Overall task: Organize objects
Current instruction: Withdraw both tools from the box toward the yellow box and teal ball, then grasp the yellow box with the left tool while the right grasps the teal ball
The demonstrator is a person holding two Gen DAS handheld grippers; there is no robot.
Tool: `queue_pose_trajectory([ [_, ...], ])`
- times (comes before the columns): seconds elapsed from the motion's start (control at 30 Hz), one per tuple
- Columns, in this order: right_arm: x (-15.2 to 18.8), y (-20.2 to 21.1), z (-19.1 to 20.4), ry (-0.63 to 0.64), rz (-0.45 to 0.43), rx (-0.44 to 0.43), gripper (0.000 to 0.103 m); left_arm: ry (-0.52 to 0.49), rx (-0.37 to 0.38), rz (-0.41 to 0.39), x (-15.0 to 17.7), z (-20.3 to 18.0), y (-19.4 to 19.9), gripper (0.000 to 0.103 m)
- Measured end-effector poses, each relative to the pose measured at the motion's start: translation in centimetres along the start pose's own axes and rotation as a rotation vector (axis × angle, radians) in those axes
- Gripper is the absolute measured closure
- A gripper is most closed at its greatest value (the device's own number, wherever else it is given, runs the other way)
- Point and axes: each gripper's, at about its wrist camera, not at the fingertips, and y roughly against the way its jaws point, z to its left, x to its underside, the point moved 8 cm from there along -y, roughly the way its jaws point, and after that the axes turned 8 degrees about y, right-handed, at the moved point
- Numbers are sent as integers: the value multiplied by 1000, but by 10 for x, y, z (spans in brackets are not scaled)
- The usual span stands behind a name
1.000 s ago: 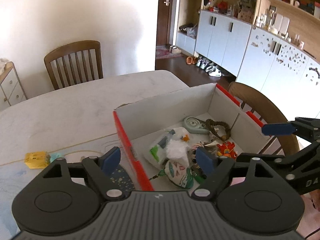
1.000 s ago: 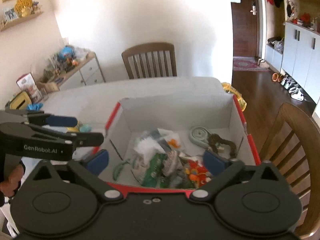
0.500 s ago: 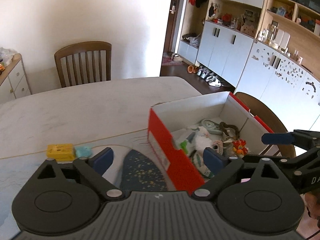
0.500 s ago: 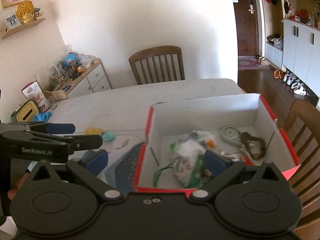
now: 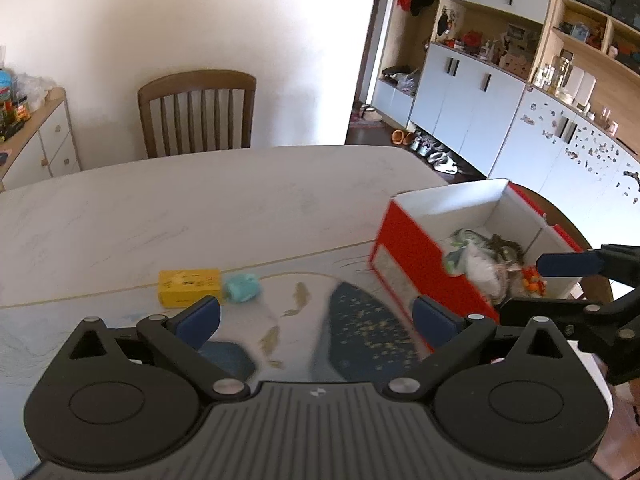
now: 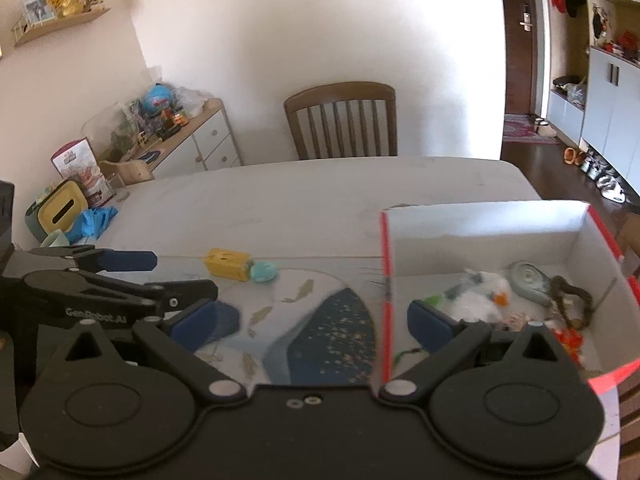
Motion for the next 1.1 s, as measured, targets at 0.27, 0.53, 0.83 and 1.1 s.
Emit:
queue_pose_trajectory([
  [0.27, -14, -33, 23, 20, 28, -1, 4, 36, 44, 39, 3, 47, -21, 0],
  [0.53, -29, -78, 25, 14, 80, -7, 6, 7, -4, 65, 2, 77, -54, 0],
  [0.83, -32, -124, 26, 59, 145, -16, 9, 4, -100, 32, -6, 111, -89, 0],
  [1.1, -35, -158, 22, 55, 192, -16, 11, -33, -137, 46, -3, 121, -122, 0],
])
